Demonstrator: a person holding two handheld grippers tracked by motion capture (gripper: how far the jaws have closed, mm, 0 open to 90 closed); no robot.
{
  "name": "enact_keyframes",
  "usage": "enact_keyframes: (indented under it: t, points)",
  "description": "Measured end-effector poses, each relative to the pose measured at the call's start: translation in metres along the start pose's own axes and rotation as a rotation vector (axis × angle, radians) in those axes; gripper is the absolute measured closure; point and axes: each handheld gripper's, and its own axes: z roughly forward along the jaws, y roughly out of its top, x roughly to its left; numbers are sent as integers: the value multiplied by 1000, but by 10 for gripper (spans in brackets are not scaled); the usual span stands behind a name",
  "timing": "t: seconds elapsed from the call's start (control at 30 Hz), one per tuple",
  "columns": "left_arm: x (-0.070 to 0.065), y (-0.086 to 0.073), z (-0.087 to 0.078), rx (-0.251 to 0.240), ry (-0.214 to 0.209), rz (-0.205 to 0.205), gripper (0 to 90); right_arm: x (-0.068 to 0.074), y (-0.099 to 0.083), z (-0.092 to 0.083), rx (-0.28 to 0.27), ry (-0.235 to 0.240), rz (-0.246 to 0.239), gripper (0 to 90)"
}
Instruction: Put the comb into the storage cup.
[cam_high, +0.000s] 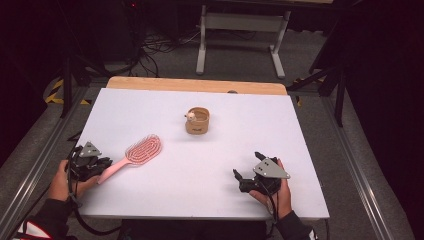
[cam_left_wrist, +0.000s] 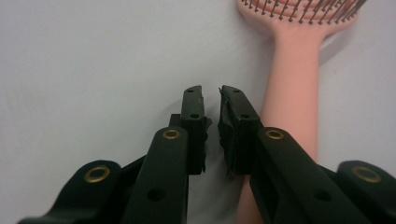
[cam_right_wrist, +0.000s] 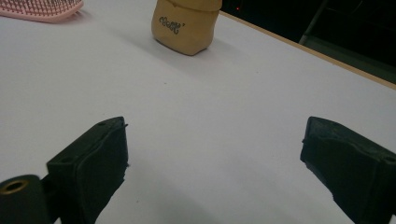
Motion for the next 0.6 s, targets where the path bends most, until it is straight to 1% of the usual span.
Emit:
enact_keyframes:
  t: [0.03,0.07,0.13,0.17,0.2,0.27,0.3,0.33,0.37,0.4,0.43,0.47,0.5,0.57,0.6]
  points:
    - [-1,-1,-1,-1,0,-2,791,0,0,0,0,-1,0,79]
    - [0,-1,-3,-9,5,4,780,0,0,0,1,-3,1,80]
    - [0,0,-7,-29,-9,-1,747,0,0,0,0,-4,1,80]
    - [0,0,-7,-29,-9,-1,702,0,0,0,1,-4,0,80]
    - [-1,2,-12,-52,-13,-1,696,0,0,0,1,-3,1,80]
    - [-3,4,-14,-60,-20,3,683,0,0,0,3,-3,0,80]
    - [-6,8,-16,-73,-24,16,662,1,0,0,4,-2,-1,80]
    - [-8,10,-17,-76,-30,29,644,0,0,1,4,-3,-2,80]
    - [-8,10,-17,-76,-30,29,608,0,0,1,4,-3,-2,80]
    - [-12,14,-18,-68,-28,45,574,0,0,1,6,-2,0,80]
    - [-12,14,-18,-68,-28,45,548,0,0,1,6,-2,0,80]
    - [-13,15,-18,-64,-31,52,548,0,0,1,6,-2,0,80]
    - [-15,17,-17,-50,-37,64,509,0,0,1,7,-2,0,80]
    - [-17,20,-13,-14,-25,85,419,0,0,1,7,-2,-1,80]
    - [-18,22,-11,-2,-23,91,291,0,0,1,10,-2,-1,80]
